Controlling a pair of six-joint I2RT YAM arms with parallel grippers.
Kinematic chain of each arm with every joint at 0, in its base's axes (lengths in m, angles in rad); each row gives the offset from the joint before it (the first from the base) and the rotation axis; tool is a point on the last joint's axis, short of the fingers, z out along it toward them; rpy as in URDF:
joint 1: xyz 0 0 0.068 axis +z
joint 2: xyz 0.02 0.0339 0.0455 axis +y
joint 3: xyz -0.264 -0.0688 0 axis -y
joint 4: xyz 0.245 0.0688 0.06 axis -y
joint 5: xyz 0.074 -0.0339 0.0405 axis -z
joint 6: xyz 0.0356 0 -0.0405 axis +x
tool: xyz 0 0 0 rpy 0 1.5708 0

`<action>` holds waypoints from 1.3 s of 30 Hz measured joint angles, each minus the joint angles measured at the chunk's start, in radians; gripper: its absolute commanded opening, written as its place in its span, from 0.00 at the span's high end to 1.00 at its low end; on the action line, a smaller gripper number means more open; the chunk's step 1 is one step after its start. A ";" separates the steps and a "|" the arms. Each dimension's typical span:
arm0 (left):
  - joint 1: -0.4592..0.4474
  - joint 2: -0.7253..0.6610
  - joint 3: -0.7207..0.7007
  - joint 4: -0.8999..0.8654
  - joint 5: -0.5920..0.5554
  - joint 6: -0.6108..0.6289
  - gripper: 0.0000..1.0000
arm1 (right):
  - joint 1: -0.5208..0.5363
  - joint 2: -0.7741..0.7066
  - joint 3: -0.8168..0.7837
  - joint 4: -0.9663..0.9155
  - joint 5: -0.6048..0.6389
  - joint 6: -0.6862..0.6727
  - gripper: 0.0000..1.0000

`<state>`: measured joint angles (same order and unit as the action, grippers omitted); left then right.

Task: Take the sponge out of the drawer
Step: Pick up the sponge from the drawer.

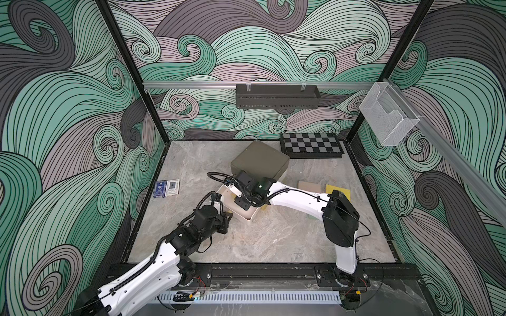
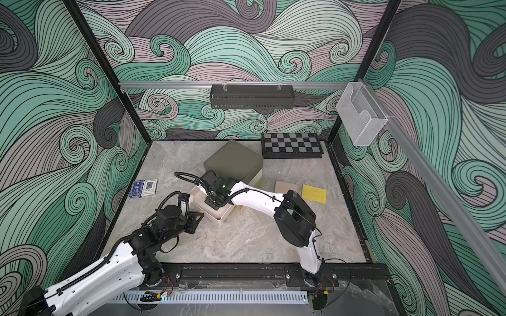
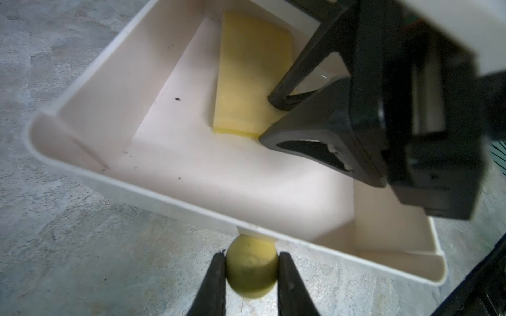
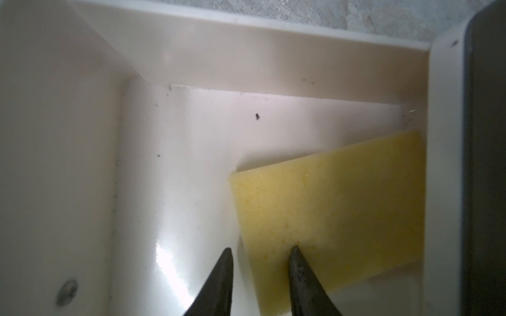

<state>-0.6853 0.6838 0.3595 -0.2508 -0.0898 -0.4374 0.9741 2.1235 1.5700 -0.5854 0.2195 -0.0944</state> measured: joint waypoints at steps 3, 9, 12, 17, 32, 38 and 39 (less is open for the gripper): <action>0.000 0.003 0.000 0.000 0.000 0.000 0.86 | 0.000 0.000 -0.004 0.005 0.003 0.000 0.65; 0.000 0.006 0.000 0.000 0.000 0.000 0.87 | 0.000 0.006 -0.004 0.013 0.016 0.004 0.88; 0.000 0.006 0.000 -0.003 -0.002 0.000 0.86 | 0.004 0.009 -0.004 0.018 0.016 0.006 1.00; 0.000 0.006 0.000 -0.003 -0.004 0.000 0.86 | 0.002 -0.004 -0.014 0.021 0.002 0.014 1.00; 0.000 0.026 0.000 0.007 -0.012 0.002 0.86 | 0.014 -0.568 -0.333 0.021 -0.281 0.146 1.00; 0.000 0.026 0.000 0.011 -0.014 0.001 0.86 | 0.009 -0.832 -0.514 0.008 -0.237 0.256 1.00; 0.000 0.027 0.000 0.013 -0.014 0.002 0.87 | -0.003 -0.863 -0.534 0.004 -0.226 0.272 1.00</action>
<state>-0.6853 0.7105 0.3595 -0.2382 -0.1043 -0.4358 0.9710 1.2610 1.0355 -0.5816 -0.0067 0.1776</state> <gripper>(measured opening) 0.262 0.047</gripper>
